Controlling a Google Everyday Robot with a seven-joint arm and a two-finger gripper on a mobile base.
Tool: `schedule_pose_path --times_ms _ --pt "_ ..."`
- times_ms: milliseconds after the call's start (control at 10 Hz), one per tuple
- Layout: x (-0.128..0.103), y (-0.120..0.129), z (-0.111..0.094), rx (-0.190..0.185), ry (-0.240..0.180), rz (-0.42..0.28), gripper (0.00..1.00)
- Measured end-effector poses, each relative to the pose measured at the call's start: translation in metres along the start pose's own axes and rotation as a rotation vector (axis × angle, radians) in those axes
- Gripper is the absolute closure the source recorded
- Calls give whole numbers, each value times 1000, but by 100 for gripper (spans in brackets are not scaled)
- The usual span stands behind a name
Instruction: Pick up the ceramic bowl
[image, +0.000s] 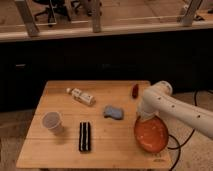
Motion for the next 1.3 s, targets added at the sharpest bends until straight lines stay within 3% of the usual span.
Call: schedule_pose_path --times_ms 1300 --pt "-5 -37 -37 25 -79 -102 98"
